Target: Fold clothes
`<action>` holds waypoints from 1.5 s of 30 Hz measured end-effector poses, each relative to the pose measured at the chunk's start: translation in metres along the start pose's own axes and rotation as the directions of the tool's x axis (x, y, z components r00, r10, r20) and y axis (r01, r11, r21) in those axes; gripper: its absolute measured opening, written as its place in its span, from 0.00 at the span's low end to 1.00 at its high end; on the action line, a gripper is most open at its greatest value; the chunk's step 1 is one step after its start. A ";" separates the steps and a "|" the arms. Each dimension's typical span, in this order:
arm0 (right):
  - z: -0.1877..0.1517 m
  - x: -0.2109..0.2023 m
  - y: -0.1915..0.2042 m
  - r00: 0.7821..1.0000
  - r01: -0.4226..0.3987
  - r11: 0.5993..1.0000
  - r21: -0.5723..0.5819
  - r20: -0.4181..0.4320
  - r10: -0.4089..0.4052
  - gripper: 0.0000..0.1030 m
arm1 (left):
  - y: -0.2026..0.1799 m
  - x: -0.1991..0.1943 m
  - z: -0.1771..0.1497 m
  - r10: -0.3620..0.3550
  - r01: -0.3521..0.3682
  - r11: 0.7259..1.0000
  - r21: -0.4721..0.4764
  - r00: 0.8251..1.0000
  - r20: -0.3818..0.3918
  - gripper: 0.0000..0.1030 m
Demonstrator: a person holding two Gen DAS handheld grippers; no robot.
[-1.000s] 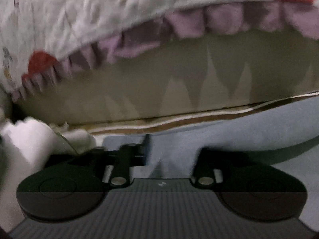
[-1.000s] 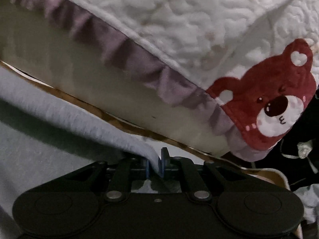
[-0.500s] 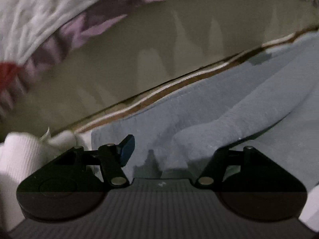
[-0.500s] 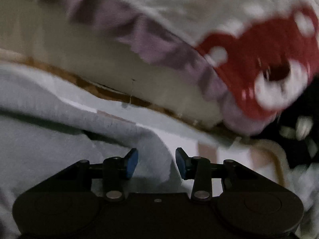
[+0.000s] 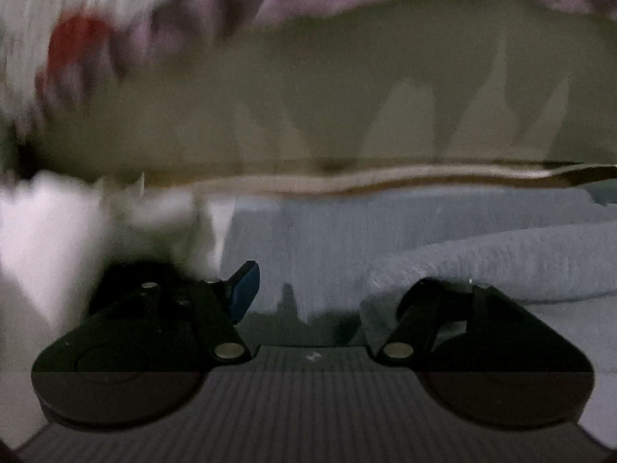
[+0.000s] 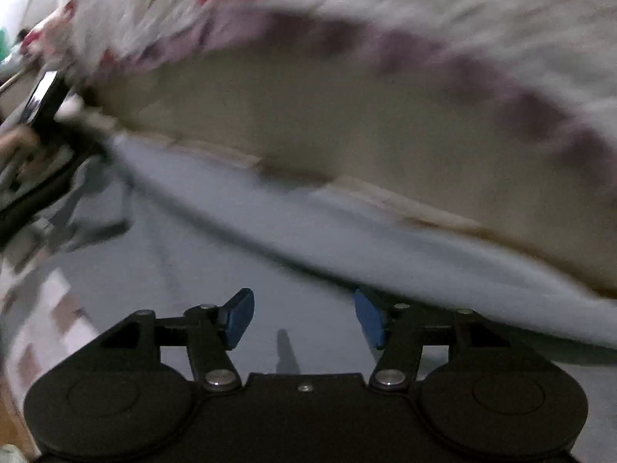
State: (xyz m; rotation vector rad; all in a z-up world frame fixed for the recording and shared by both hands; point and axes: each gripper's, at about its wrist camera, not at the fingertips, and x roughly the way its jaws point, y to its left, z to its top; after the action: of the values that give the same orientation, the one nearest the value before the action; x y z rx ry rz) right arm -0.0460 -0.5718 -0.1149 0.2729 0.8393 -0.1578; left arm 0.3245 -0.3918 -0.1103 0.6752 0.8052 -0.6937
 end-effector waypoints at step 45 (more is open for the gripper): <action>0.026 0.103 -0.049 0.920 0.389 0.921 0.012 0.041 -0.389 0.57 | -0.003 -0.013 -0.052 0.331 -0.356 0.929 0.104 0.922 0.200 0.11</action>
State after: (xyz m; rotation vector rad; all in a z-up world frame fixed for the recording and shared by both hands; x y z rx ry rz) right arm 0.0279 -0.6298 -0.1845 0.1017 0.8434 -0.5365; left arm 0.2948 -0.3509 -0.1273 0.8433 0.4566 -0.4824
